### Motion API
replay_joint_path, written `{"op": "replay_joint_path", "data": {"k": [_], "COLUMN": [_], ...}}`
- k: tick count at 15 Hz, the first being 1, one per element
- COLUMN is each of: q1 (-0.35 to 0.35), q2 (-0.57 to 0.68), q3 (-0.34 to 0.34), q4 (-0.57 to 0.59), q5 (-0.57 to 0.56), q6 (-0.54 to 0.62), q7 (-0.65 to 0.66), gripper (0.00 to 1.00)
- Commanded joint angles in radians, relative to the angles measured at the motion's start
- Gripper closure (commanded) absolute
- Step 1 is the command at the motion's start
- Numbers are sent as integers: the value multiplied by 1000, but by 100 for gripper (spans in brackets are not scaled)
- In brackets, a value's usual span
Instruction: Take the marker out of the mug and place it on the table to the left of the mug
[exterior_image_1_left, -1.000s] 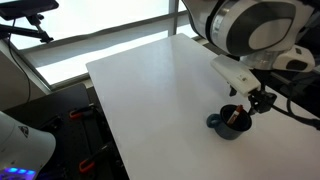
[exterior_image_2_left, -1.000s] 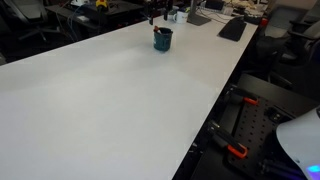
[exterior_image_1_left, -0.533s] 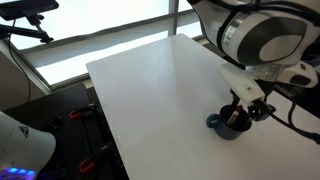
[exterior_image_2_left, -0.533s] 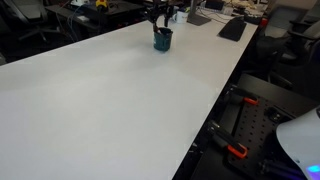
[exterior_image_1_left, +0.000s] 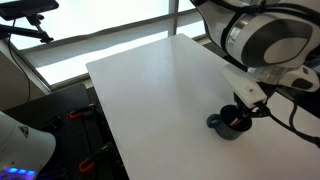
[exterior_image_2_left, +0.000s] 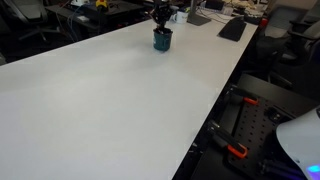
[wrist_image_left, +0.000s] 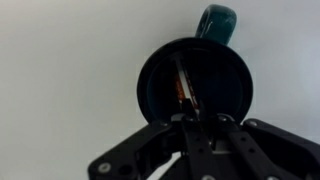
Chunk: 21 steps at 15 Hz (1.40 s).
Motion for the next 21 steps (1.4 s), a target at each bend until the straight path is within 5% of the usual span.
{"op": "replay_joint_path", "data": {"k": [1,3,5,14,21], "q1": [-15,-12,-6,9,1], "q2": [-23,-23,-30,-57,-36], "q3": [14,8,3,6,14], "q4": [-1,-5,-10,-16,4], "q5": [24,18,12,4,17], "q6": [-32,-27,-29,-45,-103], "q7": [-30,-24,-14,-20,-25], "gripper": [100,100,72,5,2]}}
